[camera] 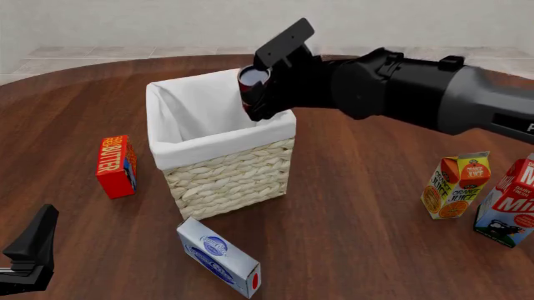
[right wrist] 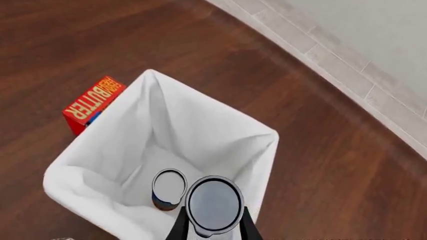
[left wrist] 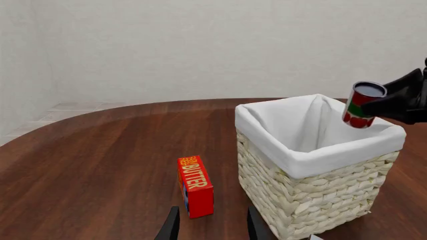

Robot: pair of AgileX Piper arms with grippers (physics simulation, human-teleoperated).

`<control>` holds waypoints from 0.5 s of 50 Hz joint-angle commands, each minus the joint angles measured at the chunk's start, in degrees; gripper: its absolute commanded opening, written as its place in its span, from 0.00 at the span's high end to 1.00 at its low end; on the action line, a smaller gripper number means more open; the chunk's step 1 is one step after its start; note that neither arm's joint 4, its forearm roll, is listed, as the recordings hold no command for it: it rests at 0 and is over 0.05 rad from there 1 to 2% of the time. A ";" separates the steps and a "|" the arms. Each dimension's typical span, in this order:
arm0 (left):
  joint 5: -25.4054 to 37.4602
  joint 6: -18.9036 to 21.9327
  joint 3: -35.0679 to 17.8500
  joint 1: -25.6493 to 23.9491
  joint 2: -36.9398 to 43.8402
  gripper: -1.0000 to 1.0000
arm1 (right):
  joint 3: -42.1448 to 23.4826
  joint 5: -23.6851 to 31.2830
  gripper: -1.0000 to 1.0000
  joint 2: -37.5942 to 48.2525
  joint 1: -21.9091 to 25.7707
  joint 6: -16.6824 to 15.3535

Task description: Pick up the alphabet soup and the tomato sauce, and put them in the basket.

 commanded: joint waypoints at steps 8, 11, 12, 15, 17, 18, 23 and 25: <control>0.00 0.00 0.00 0.00 0.00 0.00 | -0.56 -0.35 1.00 1.17 -0.45 1.50; 0.00 0.00 0.00 0.00 0.00 0.00 | -0.67 -0.41 0.00 1.27 -0.71 1.25; 0.00 0.00 0.00 0.00 0.00 0.00 | -0.74 -0.37 0.00 1.25 -0.73 1.21; 0.00 0.00 0.00 0.00 0.00 0.00 | -0.83 -0.27 0.00 1.06 -0.72 1.21; 0.00 0.00 0.00 0.00 0.00 0.00 | -0.94 -0.32 0.00 1.00 -0.86 1.07; 0.00 0.00 0.00 0.00 0.00 0.00 | -0.94 -0.32 0.00 1.00 -0.86 1.07; 0.00 0.00 0.00 0.00 0.00 0.00 | -1.20 -0.32 0.00 0.84 -1.07 0.95; 0.00 0.00 0.00 0.00 0.00 0.00 | -1.20 -0.34 0.00 0.79 -1.14 0.92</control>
